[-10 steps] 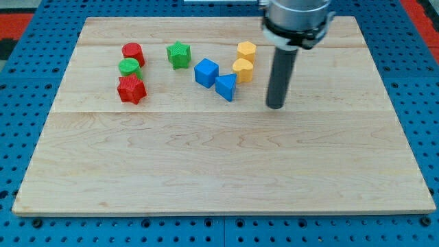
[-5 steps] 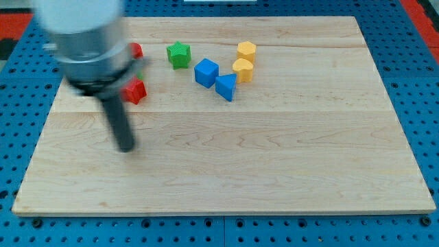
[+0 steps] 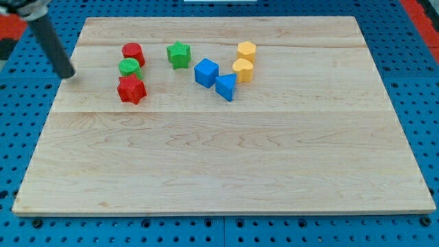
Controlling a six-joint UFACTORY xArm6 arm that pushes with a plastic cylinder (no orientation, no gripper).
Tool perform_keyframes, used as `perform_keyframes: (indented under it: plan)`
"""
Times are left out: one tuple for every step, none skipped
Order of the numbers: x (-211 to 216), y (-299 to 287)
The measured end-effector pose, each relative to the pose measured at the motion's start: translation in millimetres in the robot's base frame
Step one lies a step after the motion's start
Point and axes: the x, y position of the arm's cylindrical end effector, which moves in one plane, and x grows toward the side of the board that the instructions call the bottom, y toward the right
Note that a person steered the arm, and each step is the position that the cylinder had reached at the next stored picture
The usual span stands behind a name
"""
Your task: Slide the red circle into the left side of the green star
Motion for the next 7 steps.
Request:
perform_keyframes:
  plan:
    - [-18, 44]
    - [-20, 98]
    - [-21, 111]
    - [-27, 107]
    - [-33, 125]
    - [-33, 136]
    - [-33, 143]
